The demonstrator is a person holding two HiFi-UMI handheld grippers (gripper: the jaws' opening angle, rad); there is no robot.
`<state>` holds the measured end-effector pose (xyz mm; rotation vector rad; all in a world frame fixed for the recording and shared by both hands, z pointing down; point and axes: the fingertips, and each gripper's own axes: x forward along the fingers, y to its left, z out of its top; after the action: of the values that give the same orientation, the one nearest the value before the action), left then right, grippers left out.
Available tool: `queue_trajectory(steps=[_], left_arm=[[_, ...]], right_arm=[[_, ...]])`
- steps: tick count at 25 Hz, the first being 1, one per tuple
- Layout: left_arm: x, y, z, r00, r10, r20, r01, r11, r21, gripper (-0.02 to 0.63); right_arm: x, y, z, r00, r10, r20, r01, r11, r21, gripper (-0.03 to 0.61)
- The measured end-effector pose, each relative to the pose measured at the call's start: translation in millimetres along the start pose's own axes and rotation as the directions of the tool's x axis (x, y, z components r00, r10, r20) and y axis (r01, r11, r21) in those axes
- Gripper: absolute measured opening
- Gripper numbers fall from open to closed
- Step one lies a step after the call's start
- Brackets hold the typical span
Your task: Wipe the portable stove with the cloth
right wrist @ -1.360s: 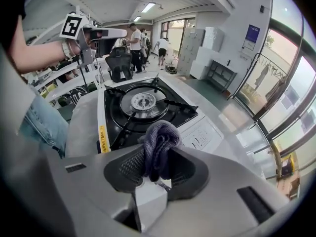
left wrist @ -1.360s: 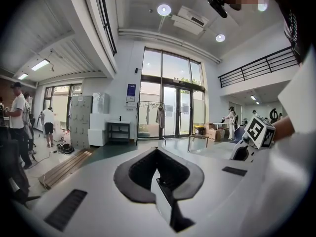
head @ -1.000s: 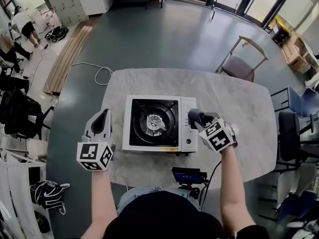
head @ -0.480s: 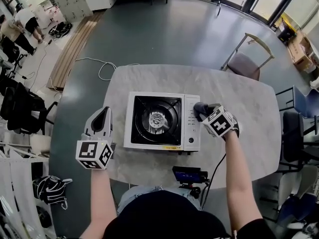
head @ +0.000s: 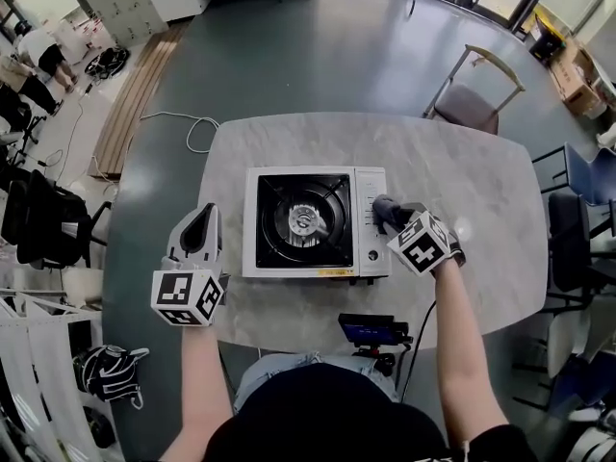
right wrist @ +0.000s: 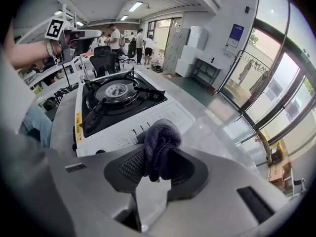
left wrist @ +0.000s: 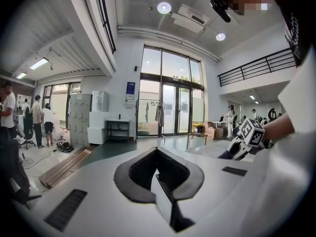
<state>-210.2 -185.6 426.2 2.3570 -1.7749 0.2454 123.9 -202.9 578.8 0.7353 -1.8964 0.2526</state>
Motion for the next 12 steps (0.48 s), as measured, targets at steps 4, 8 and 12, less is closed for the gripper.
queue_trajectory(steps=[4,8,12], left_arm=[[-2.9,-1.0,-2.1,1.0,-0.01,0.006,0.01,1.0,-0.006,0.011],[-5.0,-1.2,-2.9,1.0,-0.019,0.015,0.019,1.0,-0.013,0.011],[-5.2,-2.1,-3.6,0.999,-0.032,0.023,0.033,0.999,-0.023,0.011]], right_arm=[[-5.6,15.6,-5.9,1.0,-0.01,-0.013,0.01,0.999,-0.033,0.12],[-11.6,34.1,-10.4,0.999,-0.025,-0.024,0.023,0.997,-0.076,0.12],[-18.1,55.9,-14.6,0.999,-0.007,-0.048,0.003,0.997,-0.083,0.12]])
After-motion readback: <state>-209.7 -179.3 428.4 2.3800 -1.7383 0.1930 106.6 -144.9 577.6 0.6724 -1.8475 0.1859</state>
